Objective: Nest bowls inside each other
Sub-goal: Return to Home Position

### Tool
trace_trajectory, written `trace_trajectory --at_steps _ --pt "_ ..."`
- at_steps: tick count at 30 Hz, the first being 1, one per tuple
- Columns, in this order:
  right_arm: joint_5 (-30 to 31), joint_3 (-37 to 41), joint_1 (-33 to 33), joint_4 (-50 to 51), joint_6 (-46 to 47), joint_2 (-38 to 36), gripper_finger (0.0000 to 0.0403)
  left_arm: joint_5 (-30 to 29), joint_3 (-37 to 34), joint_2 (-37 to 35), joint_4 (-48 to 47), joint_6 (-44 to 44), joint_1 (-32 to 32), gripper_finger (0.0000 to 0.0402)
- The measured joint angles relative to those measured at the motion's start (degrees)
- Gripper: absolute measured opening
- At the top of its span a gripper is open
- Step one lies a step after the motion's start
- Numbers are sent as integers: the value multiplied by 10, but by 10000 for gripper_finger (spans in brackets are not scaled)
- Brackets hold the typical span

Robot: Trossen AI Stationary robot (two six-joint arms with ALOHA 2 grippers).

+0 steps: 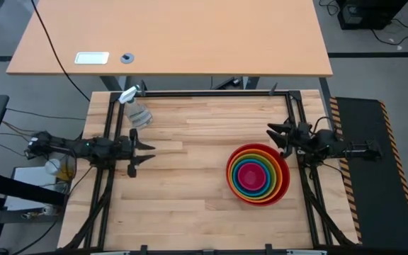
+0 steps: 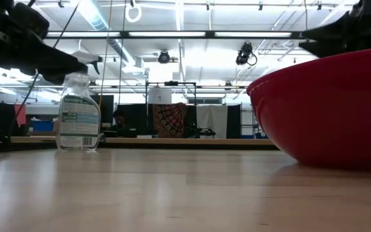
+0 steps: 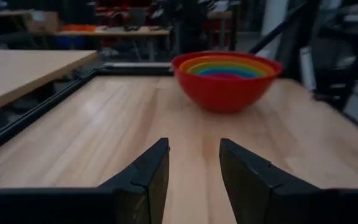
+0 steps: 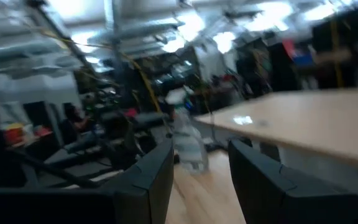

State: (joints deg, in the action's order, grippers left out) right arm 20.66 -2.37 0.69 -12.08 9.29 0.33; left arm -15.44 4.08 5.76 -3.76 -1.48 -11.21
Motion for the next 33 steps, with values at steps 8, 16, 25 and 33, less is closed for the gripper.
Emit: trace_trajectory --at_steps 8,16,25,33 --pt "7 0 0 19 26 1 162 -72 0 -53 1 -23 1 144" --pt "6 0 0 14 26 1 162 -88 0 -45 -3 -35 2 144" --pt "5 0 0 14 26 1 162 -88 0 -45 -3 -34 2 144" --pt "5 0 0 14 26 1 162 -88 0 -45 -3 -33 2 144"
